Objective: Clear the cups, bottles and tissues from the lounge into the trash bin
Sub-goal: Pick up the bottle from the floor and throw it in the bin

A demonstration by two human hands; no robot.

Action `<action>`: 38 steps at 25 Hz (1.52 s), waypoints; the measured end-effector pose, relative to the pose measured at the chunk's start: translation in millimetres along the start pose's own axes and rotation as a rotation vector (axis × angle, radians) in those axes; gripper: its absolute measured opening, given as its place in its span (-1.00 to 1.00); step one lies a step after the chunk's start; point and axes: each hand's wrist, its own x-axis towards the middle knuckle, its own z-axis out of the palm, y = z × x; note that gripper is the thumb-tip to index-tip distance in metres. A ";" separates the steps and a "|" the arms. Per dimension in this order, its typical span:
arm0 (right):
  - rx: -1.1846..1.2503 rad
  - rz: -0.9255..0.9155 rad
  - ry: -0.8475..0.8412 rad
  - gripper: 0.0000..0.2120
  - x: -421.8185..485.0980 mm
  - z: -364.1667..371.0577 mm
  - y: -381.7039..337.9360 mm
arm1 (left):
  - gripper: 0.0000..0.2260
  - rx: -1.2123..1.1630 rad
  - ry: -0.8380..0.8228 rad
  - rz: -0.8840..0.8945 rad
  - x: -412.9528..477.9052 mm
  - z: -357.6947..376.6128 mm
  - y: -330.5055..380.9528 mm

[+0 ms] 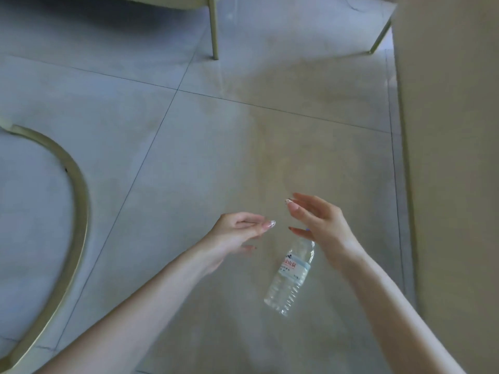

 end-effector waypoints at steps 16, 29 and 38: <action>-0.182 0.048 0.456 -0.65 64.5 -46.4 160.0 | -0.85 0.084 -0.023 0.012 121.0 64.3 -88.6; -0.125 0.293 0.315 -0.38 73.1 -24.5 192.7 | -0.78 0.090 -0.124 -0.078 121.1 76.6 -107.6; -0.119 0.151 0.398 -0.34 62.8 -18.1 153.8 | -0.75 0.145 -0.009 0.085 111.8 70.3 -90.7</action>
